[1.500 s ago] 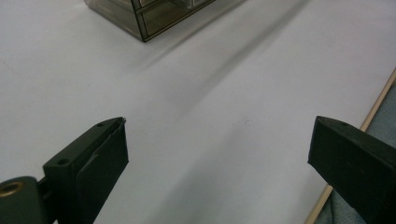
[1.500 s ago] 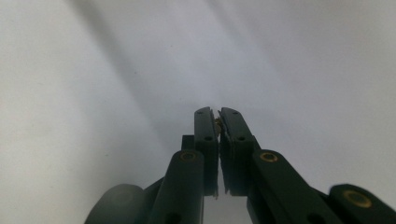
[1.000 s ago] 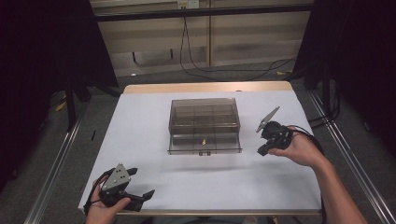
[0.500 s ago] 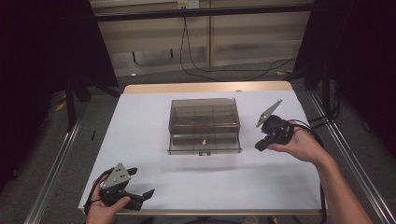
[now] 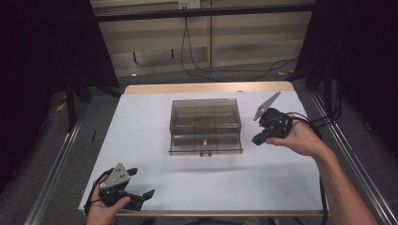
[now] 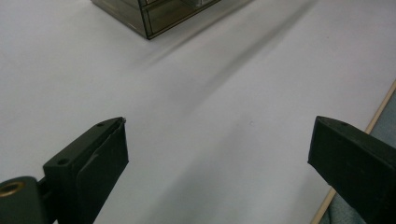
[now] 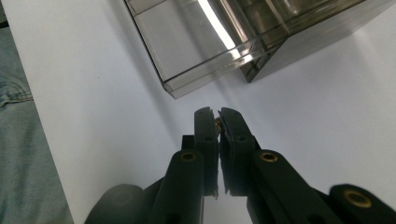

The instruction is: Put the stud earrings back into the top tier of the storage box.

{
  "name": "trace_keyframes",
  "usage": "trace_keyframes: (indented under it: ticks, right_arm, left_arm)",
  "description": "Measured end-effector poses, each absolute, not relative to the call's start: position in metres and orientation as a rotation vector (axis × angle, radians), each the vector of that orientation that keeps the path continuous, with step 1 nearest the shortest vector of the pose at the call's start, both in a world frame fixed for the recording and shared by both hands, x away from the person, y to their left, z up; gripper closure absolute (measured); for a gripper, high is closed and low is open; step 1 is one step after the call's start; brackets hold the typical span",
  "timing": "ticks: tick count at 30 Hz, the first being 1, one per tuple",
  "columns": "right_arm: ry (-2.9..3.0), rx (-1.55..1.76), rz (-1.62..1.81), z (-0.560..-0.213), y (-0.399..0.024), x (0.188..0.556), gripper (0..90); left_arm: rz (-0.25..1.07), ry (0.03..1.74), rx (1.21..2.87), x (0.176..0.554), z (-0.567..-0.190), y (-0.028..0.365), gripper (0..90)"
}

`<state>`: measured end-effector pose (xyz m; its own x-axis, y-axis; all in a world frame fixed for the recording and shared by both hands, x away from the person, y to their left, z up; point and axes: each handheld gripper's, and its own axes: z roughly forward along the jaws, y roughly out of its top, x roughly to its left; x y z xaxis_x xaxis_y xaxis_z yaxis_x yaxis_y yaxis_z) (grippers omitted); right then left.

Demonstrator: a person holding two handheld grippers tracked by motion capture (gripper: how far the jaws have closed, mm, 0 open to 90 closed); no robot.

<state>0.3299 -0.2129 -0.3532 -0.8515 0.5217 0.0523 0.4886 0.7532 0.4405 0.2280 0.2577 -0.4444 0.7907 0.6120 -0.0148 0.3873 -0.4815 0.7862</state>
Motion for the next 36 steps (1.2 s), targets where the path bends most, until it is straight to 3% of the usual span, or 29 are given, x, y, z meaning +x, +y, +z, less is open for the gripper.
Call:
trace_keyframes:
  ticks: [36]
  right_arm:
    - [2.913,0.7,0.724,-0.339,-0.164,0.348,86.4]
  left_arm:
    - [0.334,0.736,2.126,0.228,-0.444,0.259,4.8]
